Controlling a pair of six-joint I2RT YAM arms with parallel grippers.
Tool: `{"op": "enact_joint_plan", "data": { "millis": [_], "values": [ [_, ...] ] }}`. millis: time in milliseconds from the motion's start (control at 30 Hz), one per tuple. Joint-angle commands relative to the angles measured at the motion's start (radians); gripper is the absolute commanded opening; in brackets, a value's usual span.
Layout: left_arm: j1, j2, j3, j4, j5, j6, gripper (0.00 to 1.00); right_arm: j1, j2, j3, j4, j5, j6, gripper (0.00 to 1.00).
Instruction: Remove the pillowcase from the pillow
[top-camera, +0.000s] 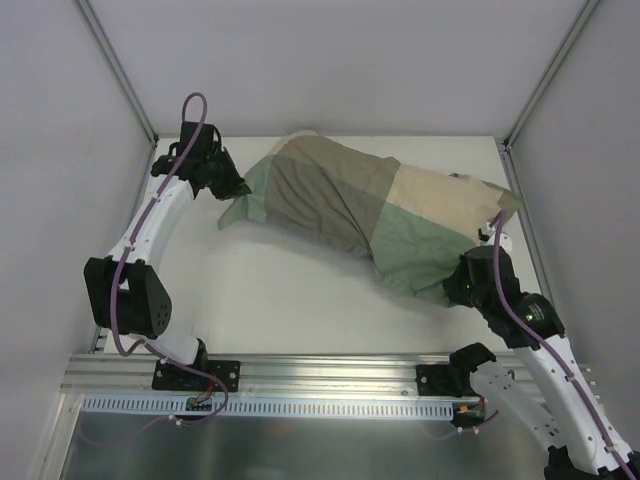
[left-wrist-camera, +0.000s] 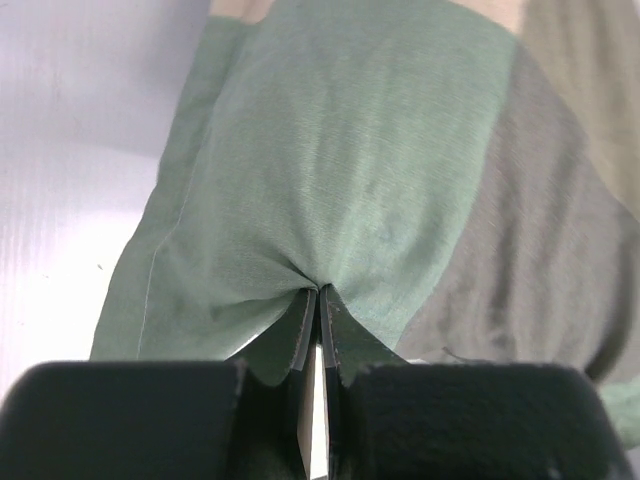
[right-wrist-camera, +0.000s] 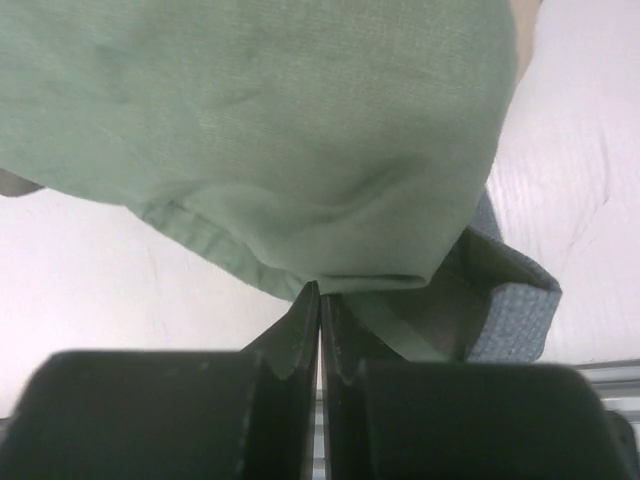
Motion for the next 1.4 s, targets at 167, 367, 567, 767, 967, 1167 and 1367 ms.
{"op": "enact_joint_plan", "data": {
  "millis": [167,367,567,767,967,1167,1367],
  "values": [
    [0.054,-0.2,0.139,-0.018,0.101,-0.059,0.0,0.005,0.165,0.464,0.03,0.155,-0.274,0.01],
    [0.08,-0.346,0.245,-0.095,0.015,-0.076,0.0,0.005,0.213,0.837,0.037,0.314,-0.363,0.01],
    [0.091,-0.563,0.287,-0.15,-0.167,-0.062,0.0,0.005,0.167,0.979,-0.028,0.245,-0.323,0.01],
    [0.091,-0.672,0.284,-0.173,-0.366,-0.046,0.0,0.005,0.091,0.904,0.038,0.183,-0.24,0.01],
    [0.105,-0.425,0.287,-0.185,-0.331,-0.05,0.0,-0.018,0.342,0.796,0.14,0.183,-0.248,0.01],
    [0.226,-0.035,0.426,-0.19,0.011,-0.049,0.52,-0.283,0.737,0.873,0.186,-0.234,-0.144,0.47],
    [0.226,-0.033,0.423,-0.204,0.0,0.019,0.99,-0.329,0.788,0.834,0.202,-0.368,-0.127,0.96]
  ]
}}
